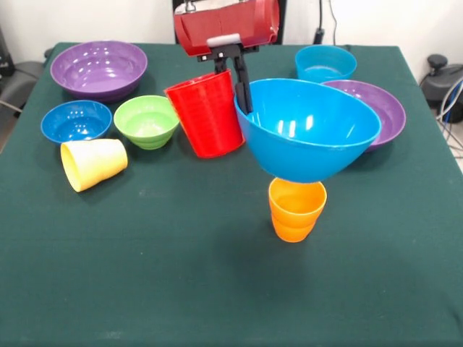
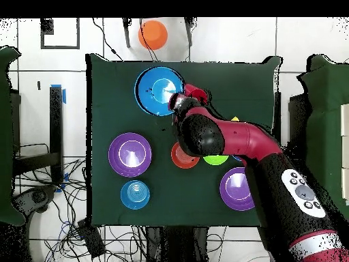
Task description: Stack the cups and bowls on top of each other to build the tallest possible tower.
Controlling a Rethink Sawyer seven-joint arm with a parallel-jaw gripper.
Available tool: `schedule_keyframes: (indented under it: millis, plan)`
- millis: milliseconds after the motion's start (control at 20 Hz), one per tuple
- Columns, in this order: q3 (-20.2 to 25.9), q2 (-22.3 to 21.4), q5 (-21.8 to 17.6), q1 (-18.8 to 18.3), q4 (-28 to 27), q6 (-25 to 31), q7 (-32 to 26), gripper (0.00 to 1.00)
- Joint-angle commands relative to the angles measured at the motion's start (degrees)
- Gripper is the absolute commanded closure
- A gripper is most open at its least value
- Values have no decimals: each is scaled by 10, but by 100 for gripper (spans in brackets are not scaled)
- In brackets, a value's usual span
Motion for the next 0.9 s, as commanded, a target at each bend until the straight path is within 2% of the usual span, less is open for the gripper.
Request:
schedule_keyframes:
  millis: [50,350,550,900]
  plan:
    - [13,48,4,-10,-27,60,7,100]
    - [8,50,40,-1,-41,127,16,100]
    - [-12,45,57,13,-66,199,13,100]
    - [-64,35,30,65,-123,269,27,100]
